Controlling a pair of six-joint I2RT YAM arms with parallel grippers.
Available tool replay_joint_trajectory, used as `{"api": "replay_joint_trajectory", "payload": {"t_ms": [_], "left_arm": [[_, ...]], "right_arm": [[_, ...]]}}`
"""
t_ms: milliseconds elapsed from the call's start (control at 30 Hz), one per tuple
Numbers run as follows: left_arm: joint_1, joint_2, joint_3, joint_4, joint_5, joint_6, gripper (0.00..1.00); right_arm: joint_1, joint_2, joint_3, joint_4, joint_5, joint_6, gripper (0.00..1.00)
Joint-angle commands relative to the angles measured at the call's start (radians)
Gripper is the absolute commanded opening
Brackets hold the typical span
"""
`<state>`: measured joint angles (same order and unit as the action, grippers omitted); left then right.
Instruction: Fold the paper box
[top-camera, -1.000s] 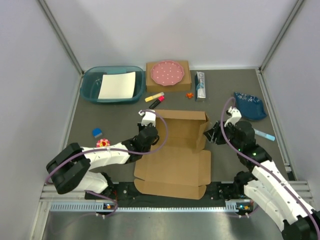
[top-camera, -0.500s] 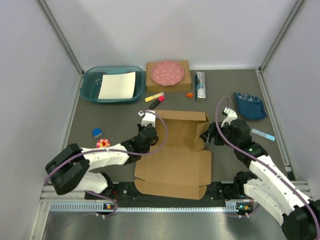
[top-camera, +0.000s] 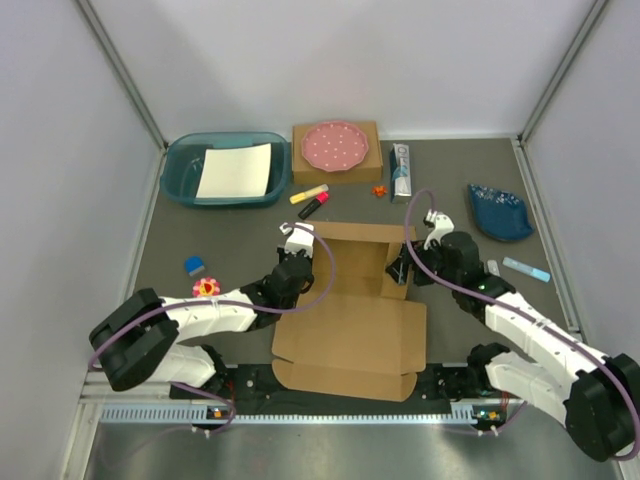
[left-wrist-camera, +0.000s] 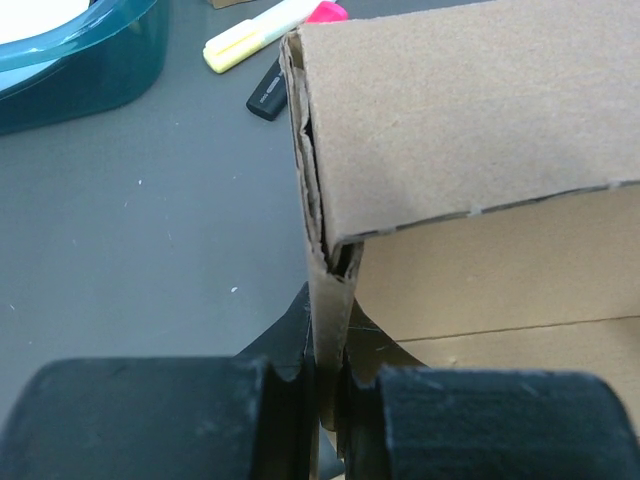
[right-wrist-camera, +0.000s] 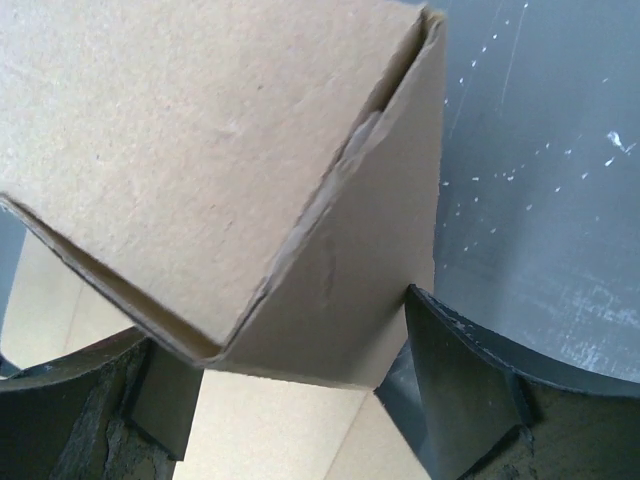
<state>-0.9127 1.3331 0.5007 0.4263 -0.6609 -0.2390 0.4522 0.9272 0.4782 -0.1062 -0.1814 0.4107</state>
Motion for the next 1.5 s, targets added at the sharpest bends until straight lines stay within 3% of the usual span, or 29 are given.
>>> {"api": "replay_joint_trajectory", "payload": {"t_ms": [0, 267, 500, 967, 1467], "left_arm": [[-0.008, -0.008, -0.008, -0.009, 0.064, 0.047, 0.0], [-0.008, -0.005, -0.005, -0.011, 0.064, 0.044, 0.0], [-0.009, 0.005, 0.004, -0.037, 0.038, 0.046, 0.0], [-0.009, -0.018, 0.025, -0.032, 0.081, 0.05, 0.0], [-0.009, -0.052, 0.082, -0.06, 0.147, 0.067, 0.0]], "right_arm": [[0.036, 0.038, 0.05, 0.094, 0.071, -0.033, 0.76], [0.036, 0.048, 0.045, 0.089, 0.149, -0.046, 0.65], [0.037, -0.056, 0.051, 0.013, 0.167, -0.046, 0.75], [0.04, 0.041, 0.08, -0.013, 0.229, -0.058, 0.53], [0.121, 0.099, 0.083, -0.036, 0.31, -0.082, 0.48]]}}
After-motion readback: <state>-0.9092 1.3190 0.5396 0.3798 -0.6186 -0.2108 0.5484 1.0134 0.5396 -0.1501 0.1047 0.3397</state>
